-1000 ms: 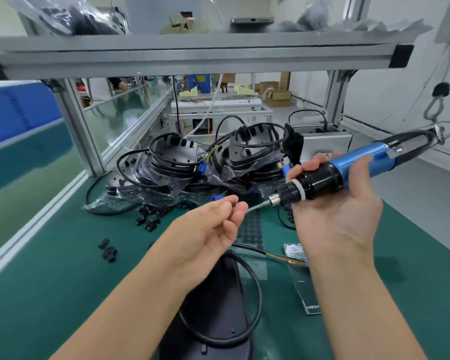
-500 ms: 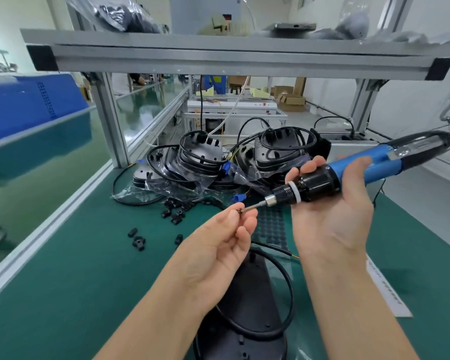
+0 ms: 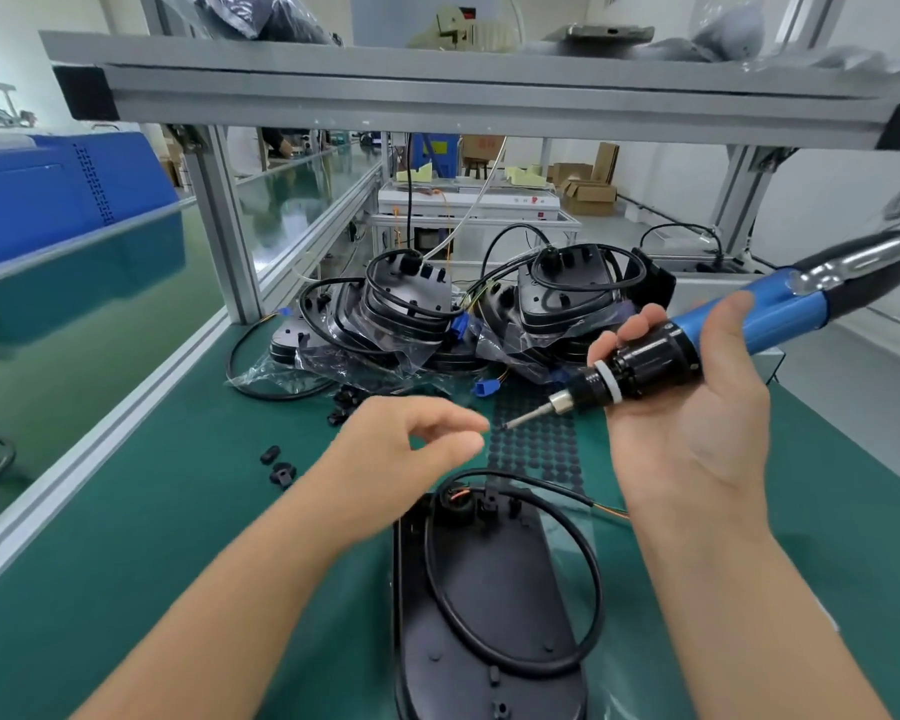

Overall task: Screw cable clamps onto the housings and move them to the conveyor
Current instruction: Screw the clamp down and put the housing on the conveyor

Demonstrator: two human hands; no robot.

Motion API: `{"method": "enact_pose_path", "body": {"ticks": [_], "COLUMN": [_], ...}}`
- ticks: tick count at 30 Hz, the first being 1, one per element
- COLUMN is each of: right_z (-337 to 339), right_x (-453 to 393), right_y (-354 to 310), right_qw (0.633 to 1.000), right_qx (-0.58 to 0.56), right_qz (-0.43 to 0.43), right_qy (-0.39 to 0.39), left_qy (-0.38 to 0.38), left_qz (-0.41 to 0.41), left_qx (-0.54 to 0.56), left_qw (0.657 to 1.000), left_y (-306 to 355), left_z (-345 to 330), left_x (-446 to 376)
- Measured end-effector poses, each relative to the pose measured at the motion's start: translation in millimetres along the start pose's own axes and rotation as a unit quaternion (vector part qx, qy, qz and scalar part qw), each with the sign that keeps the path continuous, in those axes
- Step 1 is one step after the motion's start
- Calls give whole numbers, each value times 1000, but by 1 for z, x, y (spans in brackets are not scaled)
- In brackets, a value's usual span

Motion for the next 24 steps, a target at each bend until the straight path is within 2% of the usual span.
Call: {"method": "enact_pose_path", "body": {"ticks": [5,10,14,20,24], "right_z": [6,8,6,5,-4], "right_x": [-12,-19,-18,-10,-5], "right_y": [3,8,11,13,15], "right_qw": [1000,998,994,983,974], "right_qx": [19,46,75,134,168], "right_qz": [1,-4,-12,7,38], "right_qy": [-19,-51,-80,-126,-149], "left_qy": [-147,-192,-165,-51,-51], "left_qz": [-12,-23,-31,32,66], "left_qx": [-97,-111,-117,-32,4], "left_qw": [984,975,979,998,996], "left_y": [-1,-3,-10,-37,-45], "left_z": [-20,-27,-28,-31,-32], "left_x": [-13,-19,-23,-13,-14]}}
Point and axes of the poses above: each hand's wrist, its own x-axis away from the middle knuckle, its own z-axis out of the back of the hand, y = z × x, the point moved 6 cm from there along -x, towards the middle knuckle, and after that the axes turned 4 degrees about -z, right-handed, at the moved point
